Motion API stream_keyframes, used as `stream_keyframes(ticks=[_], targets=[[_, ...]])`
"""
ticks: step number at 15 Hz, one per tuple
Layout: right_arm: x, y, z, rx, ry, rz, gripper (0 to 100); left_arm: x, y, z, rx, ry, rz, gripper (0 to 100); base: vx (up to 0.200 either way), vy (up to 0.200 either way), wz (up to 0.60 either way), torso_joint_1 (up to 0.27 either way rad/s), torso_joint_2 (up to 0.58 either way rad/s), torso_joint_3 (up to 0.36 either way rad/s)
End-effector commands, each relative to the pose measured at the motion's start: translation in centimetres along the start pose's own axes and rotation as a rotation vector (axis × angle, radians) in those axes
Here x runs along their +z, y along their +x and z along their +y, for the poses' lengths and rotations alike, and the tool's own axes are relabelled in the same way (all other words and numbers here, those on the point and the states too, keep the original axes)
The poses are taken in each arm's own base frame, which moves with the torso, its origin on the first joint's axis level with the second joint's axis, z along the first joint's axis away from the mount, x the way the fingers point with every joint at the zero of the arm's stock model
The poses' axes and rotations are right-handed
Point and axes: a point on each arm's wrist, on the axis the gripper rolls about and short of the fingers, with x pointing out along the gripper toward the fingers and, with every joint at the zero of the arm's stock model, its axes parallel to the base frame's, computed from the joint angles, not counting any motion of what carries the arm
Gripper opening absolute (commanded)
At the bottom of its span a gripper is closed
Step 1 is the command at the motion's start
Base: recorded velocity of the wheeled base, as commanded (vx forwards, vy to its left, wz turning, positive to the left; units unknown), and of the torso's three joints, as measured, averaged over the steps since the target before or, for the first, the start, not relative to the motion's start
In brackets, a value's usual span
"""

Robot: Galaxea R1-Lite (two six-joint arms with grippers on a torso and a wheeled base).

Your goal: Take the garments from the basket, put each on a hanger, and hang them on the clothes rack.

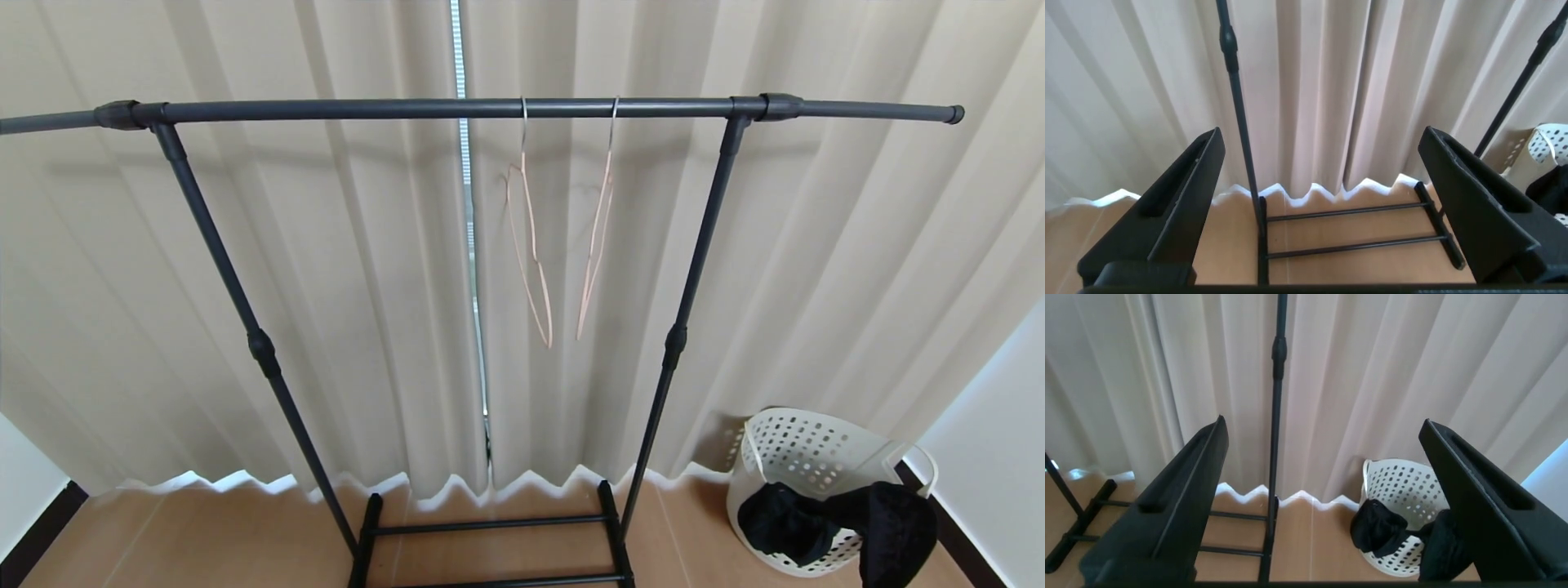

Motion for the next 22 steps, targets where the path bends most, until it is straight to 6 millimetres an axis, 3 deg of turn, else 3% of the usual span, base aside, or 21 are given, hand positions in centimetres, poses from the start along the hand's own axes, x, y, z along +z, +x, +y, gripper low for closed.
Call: stream_keyframes(ticks=[1,17,22], targets=[[0.01,0.02,0.0,0.001,0.0,0.003,100,0.0,0.0,0.0,0.0,0.0,-0.001,100,0.0,0.0,0.0,-0.217,0.56,0.339],[0.02,0.01,0.0,0.001,0.0,0.0,100,0.0,0.01,0.0,0.001,0.0,0.001,100,0.0,0.0,0.0,-0.156,0.5,0.338],[0.01,0.01,0.0,0.002,0.0,0.001,100,0.0,0.01,0.0,0.0,0.0,0.001,100,0.0,0.0,-0.24,-0.024,0.15,0.119]])
